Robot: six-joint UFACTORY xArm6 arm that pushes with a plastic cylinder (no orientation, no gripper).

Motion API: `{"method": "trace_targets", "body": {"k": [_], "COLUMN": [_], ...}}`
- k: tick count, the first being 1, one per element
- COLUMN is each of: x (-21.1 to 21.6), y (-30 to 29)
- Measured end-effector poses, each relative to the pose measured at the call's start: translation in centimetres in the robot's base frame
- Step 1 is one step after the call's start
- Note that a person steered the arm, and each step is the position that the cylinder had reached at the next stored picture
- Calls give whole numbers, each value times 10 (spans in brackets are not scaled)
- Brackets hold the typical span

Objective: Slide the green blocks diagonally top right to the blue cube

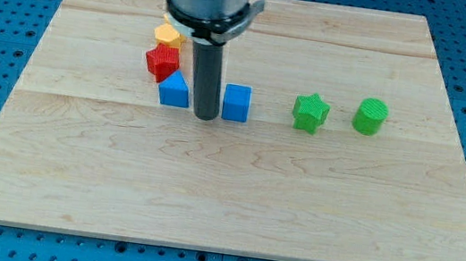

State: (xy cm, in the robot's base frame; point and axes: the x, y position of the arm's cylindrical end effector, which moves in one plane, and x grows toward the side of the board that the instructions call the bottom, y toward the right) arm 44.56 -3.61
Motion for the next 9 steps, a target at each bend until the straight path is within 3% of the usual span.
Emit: {"method": "trace_targets", "body": {"k": [1, 4, 8, 9], "x": [1, -23, 1, -2], "y": [26, 211, 265, 325]}}
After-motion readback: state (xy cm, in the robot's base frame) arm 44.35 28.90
